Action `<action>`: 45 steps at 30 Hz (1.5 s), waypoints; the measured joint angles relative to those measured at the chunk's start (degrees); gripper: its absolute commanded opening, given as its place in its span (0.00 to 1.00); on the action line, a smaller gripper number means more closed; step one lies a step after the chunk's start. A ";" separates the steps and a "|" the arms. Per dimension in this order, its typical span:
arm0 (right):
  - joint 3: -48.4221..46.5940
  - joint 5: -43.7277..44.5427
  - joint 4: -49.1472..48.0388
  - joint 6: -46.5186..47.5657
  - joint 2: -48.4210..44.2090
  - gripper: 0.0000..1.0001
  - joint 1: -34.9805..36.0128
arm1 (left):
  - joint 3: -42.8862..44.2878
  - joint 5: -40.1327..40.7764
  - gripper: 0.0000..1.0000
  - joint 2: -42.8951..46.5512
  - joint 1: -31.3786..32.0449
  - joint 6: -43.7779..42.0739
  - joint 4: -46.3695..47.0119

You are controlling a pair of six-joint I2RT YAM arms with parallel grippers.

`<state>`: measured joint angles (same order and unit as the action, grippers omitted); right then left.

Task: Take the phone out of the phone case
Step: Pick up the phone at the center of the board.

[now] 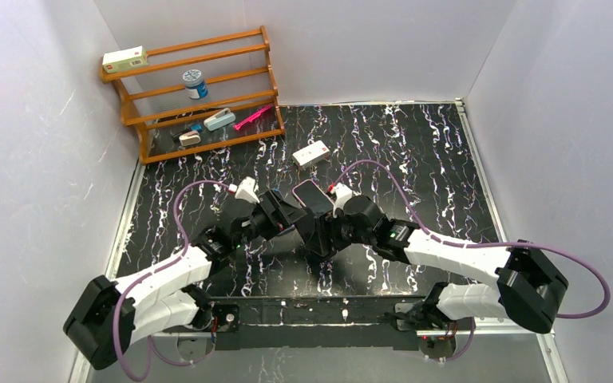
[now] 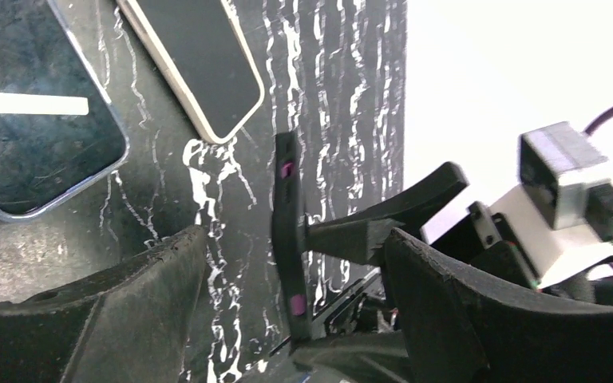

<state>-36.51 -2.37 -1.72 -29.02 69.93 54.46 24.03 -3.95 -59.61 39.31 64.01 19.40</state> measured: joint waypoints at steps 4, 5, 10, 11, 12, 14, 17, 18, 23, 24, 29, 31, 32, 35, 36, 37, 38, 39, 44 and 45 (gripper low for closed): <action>0.00 -0.72 -1.97 -0.42 0.00 0.01 1.07 | -0.59 2.03 0.83 3.74 0.31 0.57 0.55; 0.00 -0.68 -2.34 -0.63 0.00 0.01 1.07 | -0.76 2.27 0.83 4.09 0.31 0.59 0.76; 0.00 -0.63 -3.48 -1.03 -0.02 0.01 1.05 | -1.18 2.73 0.78 3.74 0.31 1.07 0.74; 0.00 -0.68 -3.69 -1.07 -0.04 0.01 1.05 | -1.18 2.71 0.76 3.54 0.33 1.25 0.81; 0.00 -0.83 -4.04 -1.09 -0.09 0.01 1.05 | -1.18 2.73 0.73 3.32 0.42 1.44 0.87; 0.00 -1.03 -4.74 -1.14 -0.31 0.01 1.05 | -1.18 2.73 0.66 2.64 0.61 1.68 1.40; 0.11 -1.60 -6.10 -1.14 -0.61 0.01 1.05 | -1.18 2.71 0.57 1.53 1.07 1.84 1.90; 0.20 -1.86 -6.51 -1.14 -0.63 0.01 1.05 | -1.16 2.71 0.53 1.27 1.16 1.97 2.05; 1.03 -3.19 -8.07 -1.11 -0.63 0.08 1.05 | -1.18 2.01 0.24 -0.07 1.44 2.99 3.80; 1.16 -3.43 -8.33 -1.11 -0.63 0.17 1.05 | -1.18 1.97 0.19 0.02 1.44 3.19 4.28; 2.34 -3.91 -10.71 -0.63 -1.64 0.80 1.05 | -2.49 3.56 0.00 3.65 1.57 4.09 3.72; 3.48 -4.26 -12.28 -1.29 -3.15 0.89 1.14 | -3.69 4.33 0.00 6.47 1.75 4.85 3.15; 3.89 -4.46 -12.68 -2.14 -4.13 0.92 1.14 | -4.33 4.66 0.00 8.11 1.81 5.22 2.89; 4.57 -4.72 -13.57 -4.42 -7.69 0.99 1.05 | -5.79 6.91 0.00 12.55 1.79 6.60 2.40; 4.70 -4.66 -13.75 -5.44 -9.03 0.99 1.05 | -5.97 7.72 0.00 13.66 1.77 7.15 2.29; 4.98 -4.46 -14.10 -6.29 -10.58 0.99 1.05 | -6.12 8.50 0.00 14.75 1.73 7.82 2.36; 5.49 -4.20 -14.53 -7.48 -12.26 0.99 1.05 | -6.38 9.33 0.00 15.98 1.75 8.57 2.49; 6.08 -3.93 -14.97 -8.87 -13.97 0.99 1.05 | -6.60 10.01 0.00 17.14 1.75 9.25 2.47; 9.14 -3.32 -16.63 -14.38 -19.54 0.99 1.05 | -7.69 13.42 0.00 21.51 1.75 12.96 2.43; 9.68 -3.28 -16.70 -15.10 -20.37 0.98 1.05 | -8.00 13.90 0.00 22.01 1.75 13.64 2.43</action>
<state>-26.83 -5.65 -18.41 -44.12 49.56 55.51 16.03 9.96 -37.60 41.06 77.65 21.82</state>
